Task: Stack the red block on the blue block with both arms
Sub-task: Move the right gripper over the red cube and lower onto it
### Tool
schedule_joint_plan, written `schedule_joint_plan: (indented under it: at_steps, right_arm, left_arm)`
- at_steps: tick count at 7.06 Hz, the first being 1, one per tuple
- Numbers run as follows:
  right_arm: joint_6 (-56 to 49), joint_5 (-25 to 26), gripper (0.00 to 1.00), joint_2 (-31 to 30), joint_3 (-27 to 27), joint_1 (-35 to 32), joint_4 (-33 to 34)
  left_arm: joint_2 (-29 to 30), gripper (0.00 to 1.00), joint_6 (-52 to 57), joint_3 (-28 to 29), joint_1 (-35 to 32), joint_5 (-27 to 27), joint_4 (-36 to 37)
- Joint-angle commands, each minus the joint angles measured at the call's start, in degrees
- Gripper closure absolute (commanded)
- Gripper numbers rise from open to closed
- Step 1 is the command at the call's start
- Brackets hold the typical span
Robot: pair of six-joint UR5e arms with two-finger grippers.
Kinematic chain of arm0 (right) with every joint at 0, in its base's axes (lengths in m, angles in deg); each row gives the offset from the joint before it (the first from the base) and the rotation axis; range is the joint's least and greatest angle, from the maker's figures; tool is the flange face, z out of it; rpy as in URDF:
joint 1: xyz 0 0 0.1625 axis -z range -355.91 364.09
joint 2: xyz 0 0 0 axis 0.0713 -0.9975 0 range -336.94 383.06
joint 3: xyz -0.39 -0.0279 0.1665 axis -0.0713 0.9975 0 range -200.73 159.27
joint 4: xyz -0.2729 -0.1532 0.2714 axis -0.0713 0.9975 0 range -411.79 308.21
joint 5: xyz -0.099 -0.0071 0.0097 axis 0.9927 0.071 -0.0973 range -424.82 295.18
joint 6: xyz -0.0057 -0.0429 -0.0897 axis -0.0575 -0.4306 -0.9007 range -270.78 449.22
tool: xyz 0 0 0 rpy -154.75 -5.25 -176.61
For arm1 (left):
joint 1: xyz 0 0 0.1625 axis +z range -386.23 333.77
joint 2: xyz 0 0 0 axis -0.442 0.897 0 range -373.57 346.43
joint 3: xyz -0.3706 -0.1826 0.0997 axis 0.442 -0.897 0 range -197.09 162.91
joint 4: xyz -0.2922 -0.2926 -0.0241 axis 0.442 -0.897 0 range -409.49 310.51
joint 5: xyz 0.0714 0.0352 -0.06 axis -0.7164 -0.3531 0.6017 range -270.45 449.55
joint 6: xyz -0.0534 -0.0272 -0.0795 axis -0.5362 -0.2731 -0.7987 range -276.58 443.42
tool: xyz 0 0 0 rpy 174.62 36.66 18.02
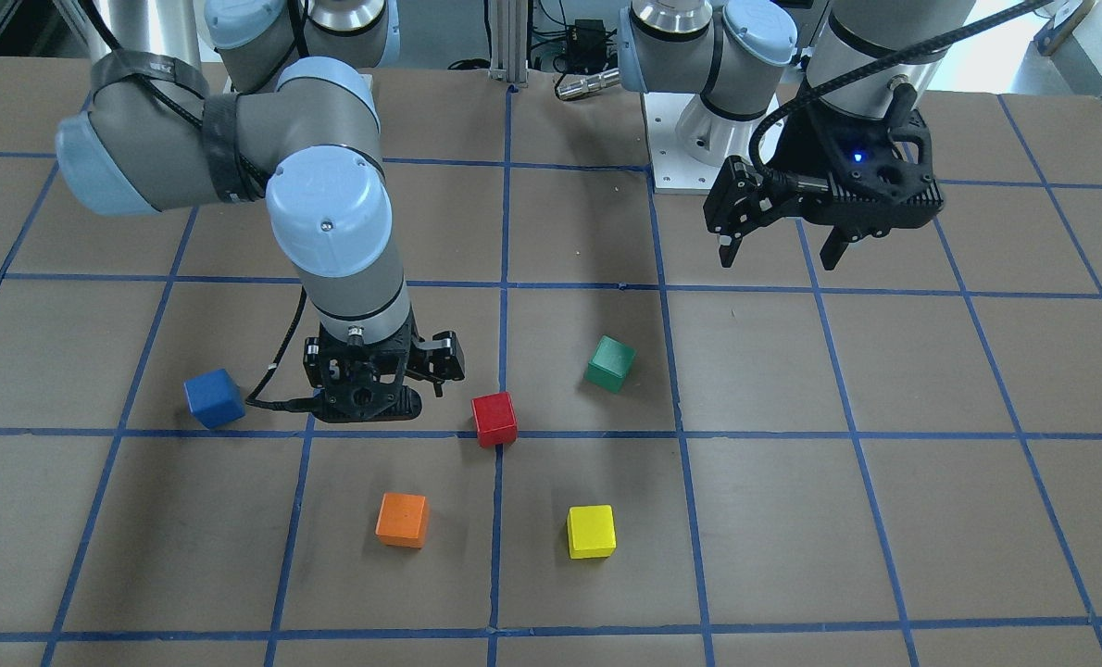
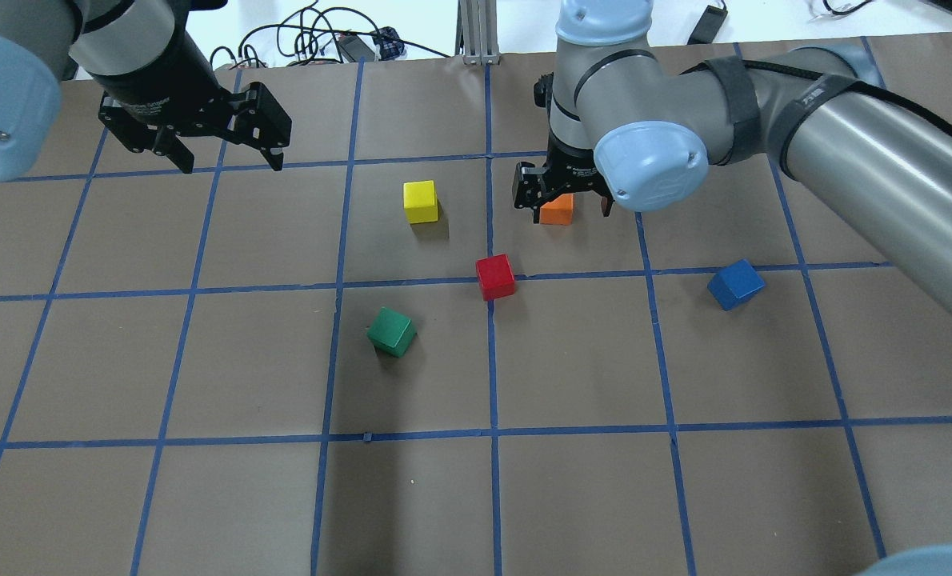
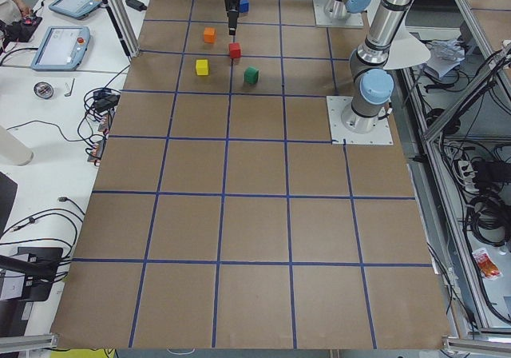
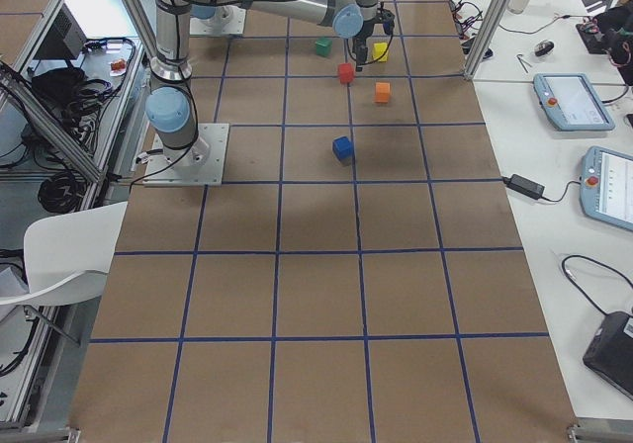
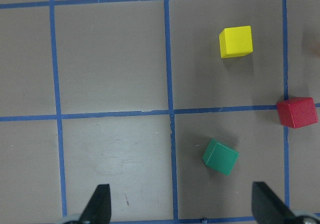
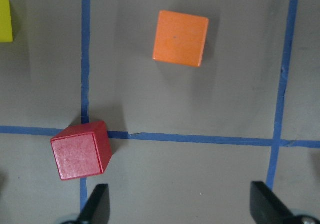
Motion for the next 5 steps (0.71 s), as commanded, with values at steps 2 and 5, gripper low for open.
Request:
schedule_joint_plan:
  at_steps: [2, 5]
  right_arm:
    - [2.49, -0.45, 0.0, 5.13, 0.04, -3.64, 4.68]
    - [3.04, -4.32, 0.0, 9.52, 0.05, -4.96, 10.38]
  left_arm:
    - [-0.17, 0.0, -1.69, 0.11, -0.02, -0.01, -1.32]
    - [-0.43, 0.0, -2.23, -0.07, -0.02, 0.16, -1.33]
